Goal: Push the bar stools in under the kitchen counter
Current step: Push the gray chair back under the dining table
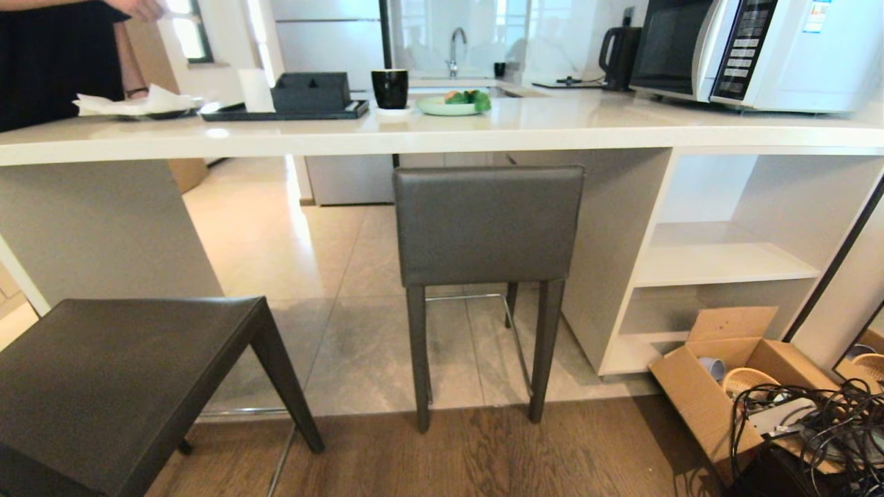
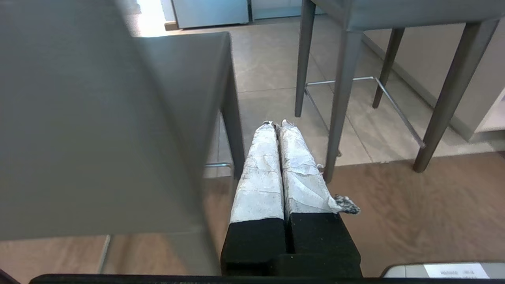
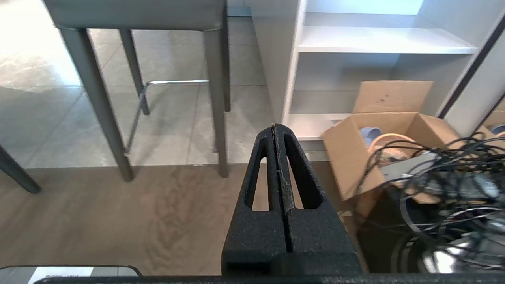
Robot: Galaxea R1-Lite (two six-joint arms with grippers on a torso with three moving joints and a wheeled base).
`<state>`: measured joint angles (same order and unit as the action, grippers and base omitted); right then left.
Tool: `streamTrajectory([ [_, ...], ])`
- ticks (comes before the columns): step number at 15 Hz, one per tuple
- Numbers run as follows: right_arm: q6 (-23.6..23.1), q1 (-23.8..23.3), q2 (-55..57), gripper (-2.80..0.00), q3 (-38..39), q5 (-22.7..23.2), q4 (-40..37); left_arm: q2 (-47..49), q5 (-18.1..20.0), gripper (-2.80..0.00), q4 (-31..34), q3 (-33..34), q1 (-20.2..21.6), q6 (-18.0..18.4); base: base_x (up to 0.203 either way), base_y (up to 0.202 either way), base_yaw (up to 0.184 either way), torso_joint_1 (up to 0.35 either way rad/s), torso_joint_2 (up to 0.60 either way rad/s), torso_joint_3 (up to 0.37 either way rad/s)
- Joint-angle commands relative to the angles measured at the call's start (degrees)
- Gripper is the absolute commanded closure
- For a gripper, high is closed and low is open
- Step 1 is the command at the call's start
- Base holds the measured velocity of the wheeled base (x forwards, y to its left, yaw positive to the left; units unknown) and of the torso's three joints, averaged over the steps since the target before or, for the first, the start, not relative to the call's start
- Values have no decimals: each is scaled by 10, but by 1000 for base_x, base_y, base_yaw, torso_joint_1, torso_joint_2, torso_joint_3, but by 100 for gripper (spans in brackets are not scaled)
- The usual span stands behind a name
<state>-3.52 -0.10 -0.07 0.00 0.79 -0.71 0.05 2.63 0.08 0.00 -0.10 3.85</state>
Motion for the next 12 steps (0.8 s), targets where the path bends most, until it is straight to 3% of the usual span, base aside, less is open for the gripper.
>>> streamTrajectory([
  [1, 1, 0, 1, 0, 1, 0, 0, 1, 0, 0, 0, 0, 0, 0, 0, 198, -2, 1, -1, 2],
  [4, 1, 0, 1, 0, 1, -1, 0, 1, 0, 0, 0, 0, 0, 0, 0, 153, -2, 4, 3, 4],
  [10, 5, 0, 1, 0, 1, -2, 1, 1, 0, 0, 1, 0, 0, -2, 0, 0, 0, 0, 0, 0],
  [12, 5, 0, 1, 0, 1, -2, 1, 1, 0, 0, 1, 0, 0, -2, -120, 0, 0, 8, 0, 0],
])
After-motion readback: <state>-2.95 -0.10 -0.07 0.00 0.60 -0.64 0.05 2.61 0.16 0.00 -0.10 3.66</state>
